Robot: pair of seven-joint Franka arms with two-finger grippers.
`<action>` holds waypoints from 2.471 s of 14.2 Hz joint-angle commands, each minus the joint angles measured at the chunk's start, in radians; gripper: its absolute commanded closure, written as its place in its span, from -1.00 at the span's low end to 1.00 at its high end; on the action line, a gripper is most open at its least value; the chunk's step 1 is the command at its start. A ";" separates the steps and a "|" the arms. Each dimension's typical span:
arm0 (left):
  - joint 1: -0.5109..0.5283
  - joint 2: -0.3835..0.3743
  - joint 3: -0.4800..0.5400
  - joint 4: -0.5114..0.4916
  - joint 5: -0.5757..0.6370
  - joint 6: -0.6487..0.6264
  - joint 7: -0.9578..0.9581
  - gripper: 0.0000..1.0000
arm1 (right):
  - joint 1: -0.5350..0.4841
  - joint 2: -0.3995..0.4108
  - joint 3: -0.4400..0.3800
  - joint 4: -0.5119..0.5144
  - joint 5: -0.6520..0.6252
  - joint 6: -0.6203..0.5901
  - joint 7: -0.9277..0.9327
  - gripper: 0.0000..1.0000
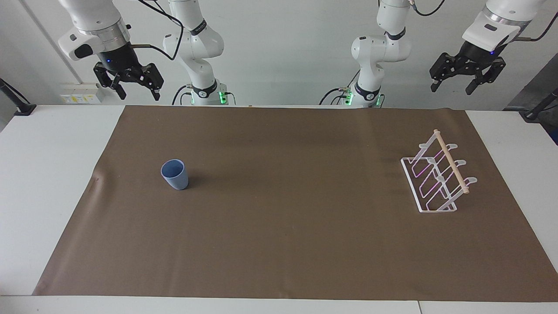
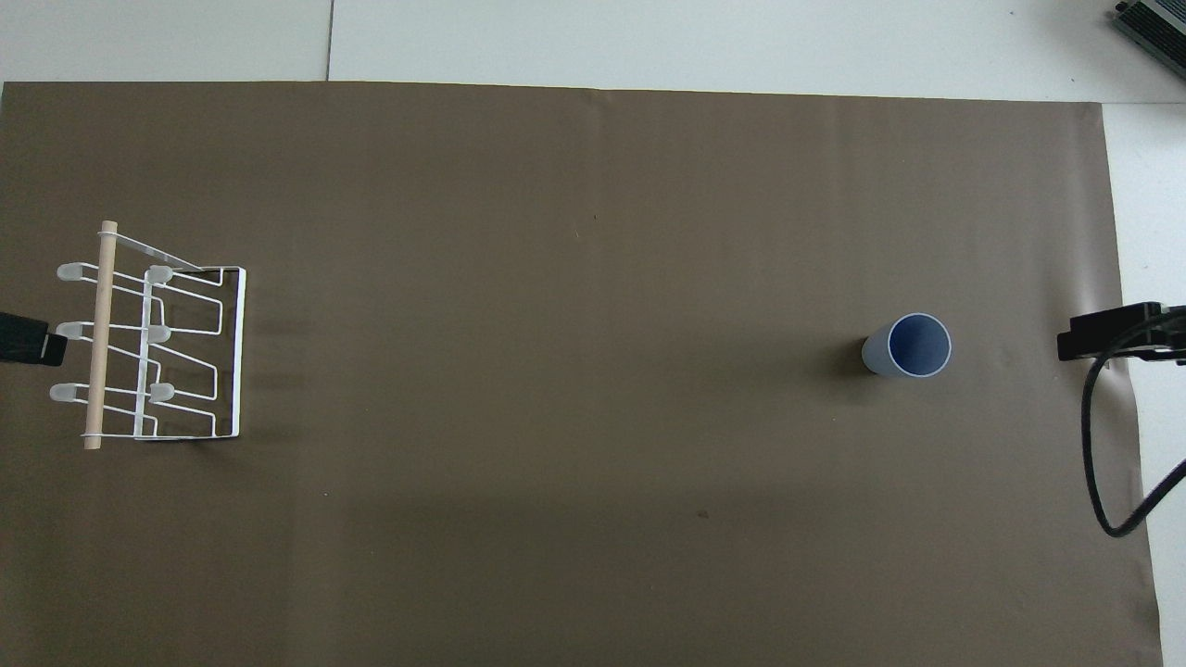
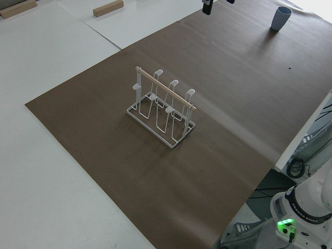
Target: Hang cup on cup holder
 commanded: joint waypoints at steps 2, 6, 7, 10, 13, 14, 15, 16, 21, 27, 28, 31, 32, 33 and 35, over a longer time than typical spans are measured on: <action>-0.005 -0.003 -0.001 0.004 0.015 -0.022 0.000 -1.00 | -0.004 -0.008 0.002 -0.002 -0.012 -0.012 0.004 -1.00; -0.011 -0.004 -0.002 0.001 0.013 -0.023 -0.010 -1.00 | -0.004 -0.008 0.002 -0.002 -0.012 -0.012 0.004 -1.00; -0.009 -0.010 -0.002 -0.007 0.013 -0.022 -0.010 -1.00 | -0.004 -0.008 0.002 -0.003 -0.012 -0.012 0.004 -1.00; -0.003 -0.021 -0.001 -0.022 0.013 -0.026 -0.010 -1.00 | -0.004 -0.011 0.002 -0.011 -0.010 -0.014 0.007 -1.00; -0.002 -0.027 -0.002 -0.025 0.013 -0.026 -0.007 -1.00 | -0.007 -0.041 0.002 -0.073 -0.006 0.020 0.000 -1.00; 0.000 -0.027 -0.002 -0.030 0.013 -0.026 -0.004 -1.00 | -0.005 -0.052 0.002 -0.103 -0.005 0.050 -0.004 -1.00; -0.002 -0.027 -0.002 -0.030 0.013 -0.025 -0.004 -1.00 | -0.005 -0.052 0.002 -0.120 -0.005 0.090 -0.004 -1.00; -0.002 -0.029 -0.002 -0.035 0.013 -0.023 -0.005 -1.00 | -0.005 -0.049 0.002 -0.130 -0.005 0.113 -0.005 -1.00; 0.001 -0.046 -0.002 -0.065 0.013 -0.017 -0.004 -1.00 | -0.008 -0.022 0.002 -0.293 0.014 0.323 -0.065 -1.00; 0.001 -0.057 -0.002 -0.093 0.013 0.041 0.000 -1.00 | -0.040 0.145 0.000 -0.339 0.040 0.540 -0.232 -1.00; -0.005 -0.057 -0.002 -0.093 0.013 0.046 -0.002 -1.00 | -0.051 0.176 0.000 -0.342 0.054 0.560 -0.288 -1.00; -0.011 -0.057 -0.002 -0.093 0.013 0.049 -0.005 -1.00 | -0.083 0.196 0.002 -0.415 0.088 0.647 -0.402 -1.00; -0.011 -0.057 -0.004 -0.096 0.013 0.049 -0.005 -1.00 | -0.083 0.190 0.000 -0.446 0.090 0.667 -0.433 -1.00; -0.011 -0.058 -0.004 -0.099 0.013 0.050 -0.004 -1.00 | -0.083 0.186 0.002 -0.462 0.090 0.675 -0.439 -1.00; -0.011 -0.058 -0.004 -0.099 0.013 0.050 -0.004 -1.00 | -0.083 0.187 0.000 -0.497 0.090 0.702 -0.453 -1.00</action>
